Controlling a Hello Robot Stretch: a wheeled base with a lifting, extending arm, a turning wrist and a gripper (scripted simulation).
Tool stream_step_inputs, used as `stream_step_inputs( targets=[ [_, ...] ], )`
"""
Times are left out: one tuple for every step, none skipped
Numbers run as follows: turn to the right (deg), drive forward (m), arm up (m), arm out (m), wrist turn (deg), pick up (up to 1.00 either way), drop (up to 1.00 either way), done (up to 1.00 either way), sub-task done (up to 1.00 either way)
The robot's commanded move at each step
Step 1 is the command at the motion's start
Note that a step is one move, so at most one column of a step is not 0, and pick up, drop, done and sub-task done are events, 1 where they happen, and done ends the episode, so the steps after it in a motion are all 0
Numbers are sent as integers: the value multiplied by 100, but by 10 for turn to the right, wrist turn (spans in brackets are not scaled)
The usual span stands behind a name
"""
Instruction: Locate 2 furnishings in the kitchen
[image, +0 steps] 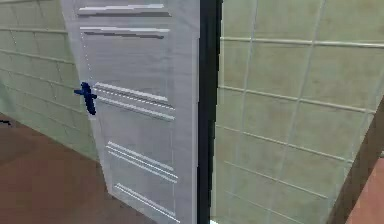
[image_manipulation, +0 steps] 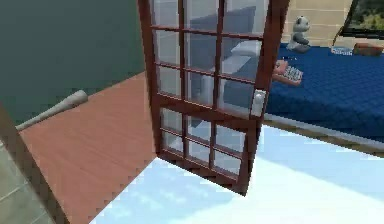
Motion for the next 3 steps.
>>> stream_step_inputs(
  targets=[
    [-450, 0, 0, 0, 0, 0, 0, 0, 0],
    [-240, 0, 0, 0, 0, 0, 0, 0, 0],
    [0, 100, 0, 0, 0, 0, 0, 0, 0]
  ],
)
